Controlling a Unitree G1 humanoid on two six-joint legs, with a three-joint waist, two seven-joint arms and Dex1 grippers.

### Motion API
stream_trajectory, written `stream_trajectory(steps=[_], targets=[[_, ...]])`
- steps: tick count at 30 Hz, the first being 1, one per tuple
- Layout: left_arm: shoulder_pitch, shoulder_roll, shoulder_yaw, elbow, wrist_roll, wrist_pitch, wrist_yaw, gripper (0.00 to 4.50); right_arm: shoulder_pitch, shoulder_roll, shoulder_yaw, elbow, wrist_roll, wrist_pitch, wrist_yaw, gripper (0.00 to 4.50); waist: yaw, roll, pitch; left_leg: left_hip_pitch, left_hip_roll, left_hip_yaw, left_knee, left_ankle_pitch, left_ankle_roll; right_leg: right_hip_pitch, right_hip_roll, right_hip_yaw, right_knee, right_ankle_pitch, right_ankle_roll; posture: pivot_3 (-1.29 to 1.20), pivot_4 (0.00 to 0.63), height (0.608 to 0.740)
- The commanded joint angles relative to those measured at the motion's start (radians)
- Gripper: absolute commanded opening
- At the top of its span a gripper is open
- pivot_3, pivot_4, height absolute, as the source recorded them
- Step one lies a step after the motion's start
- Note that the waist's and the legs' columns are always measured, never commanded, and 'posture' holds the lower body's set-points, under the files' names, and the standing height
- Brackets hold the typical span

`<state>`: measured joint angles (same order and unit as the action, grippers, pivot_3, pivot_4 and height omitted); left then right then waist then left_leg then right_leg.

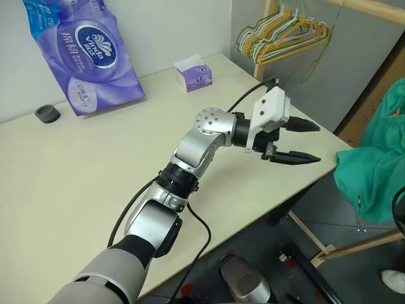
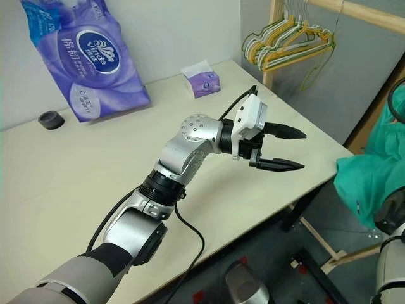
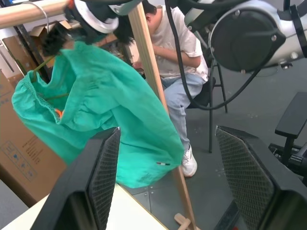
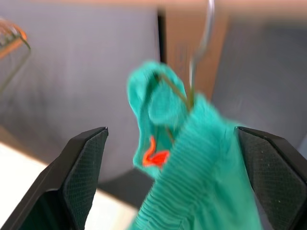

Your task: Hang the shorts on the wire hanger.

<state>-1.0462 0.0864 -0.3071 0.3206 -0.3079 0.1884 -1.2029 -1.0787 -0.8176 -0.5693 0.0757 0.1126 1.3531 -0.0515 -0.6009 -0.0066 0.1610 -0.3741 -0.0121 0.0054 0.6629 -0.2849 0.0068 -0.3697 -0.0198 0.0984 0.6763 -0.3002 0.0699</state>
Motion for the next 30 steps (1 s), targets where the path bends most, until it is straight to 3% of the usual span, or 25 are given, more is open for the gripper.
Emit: stream_trajectory(steps=[1,11,16,23,27,30], targets=[[-0.015,0.003,0.017,-0.026,0.001,-0.009,-0.004,3.34,0.022,0.012,-0.013,-0.068,-0.034,-0.055,-0.04,4.48,-0.001,0.0,0.0,0.0,0.0,0.0,0.0,0.0,0.0,0.0,0.0,0.0,0.0,0.001,-0.002,-0.58,0.109,0.74],[-0.002,0.015,0.022,-0.035,0.005,-0.003,0.006,3.34,0.08,0.042,0.012,-0.113,-0.031,-0.219,-0.037,4.48,-0.004,0.0,0.0,0.0,-0.001,0.0,0.0,0.0,0.0,0.0,-0.001,0.0,0.002,0.002,-0.003,-0.57,0.108,0.74],[0.053,0.071,0.059,-0.064,0.035,0.019,0.095,3.34,0.248,0.062,0.198,-0.286,0.056,-0.485,0.232,4.48,-0.015,0.0,-0.001,0.001,0.0,0.0,0.0,0.0,0.0,0.0,0.0,0.0,0.002,0.002,-0.003,-0.55,0.111,0.74],[0.236,0.192,0.178,-0.256,0.144,0.15,0.435,3.34,0.47,0.248,0.394,-0.477,0.214,-0.588,0.446,4.48,-0.013,-0.003,-0.003,0.0,0.001,-0.004,0.001,0.0,0.0,0.0,0.0,-0.003,0.004,0.002,-0.003,-0.47,0.108,0.74],[0.419,0.207,0.313,-0.412,0.214,0.267,0.713,3.34,0.544,0.345,0.549,-0.436,0.201,-0.735,0.534,4.48,0.024,-0.006,-0.005,0.0,0.001,-0.005,0.002,0.0,0.0,-0.002,-0.003,-0.003,0.005,0.002,-0.004,-0.41,0.101,0.74],[0.555,0.202,0.396,-0.526,0.279,0.345,0.882,3.34,0.545,0.426,0.598,-0.339,0.199,-0.815,0.562,4.48,0.055,-0.011,-0.009,0.0,0.001,-0.007,0.004,0.0,0.0,-0.003,-0.003,-0.005,0.006,0.003,-0.004,-0.35,0.094,0.74]])
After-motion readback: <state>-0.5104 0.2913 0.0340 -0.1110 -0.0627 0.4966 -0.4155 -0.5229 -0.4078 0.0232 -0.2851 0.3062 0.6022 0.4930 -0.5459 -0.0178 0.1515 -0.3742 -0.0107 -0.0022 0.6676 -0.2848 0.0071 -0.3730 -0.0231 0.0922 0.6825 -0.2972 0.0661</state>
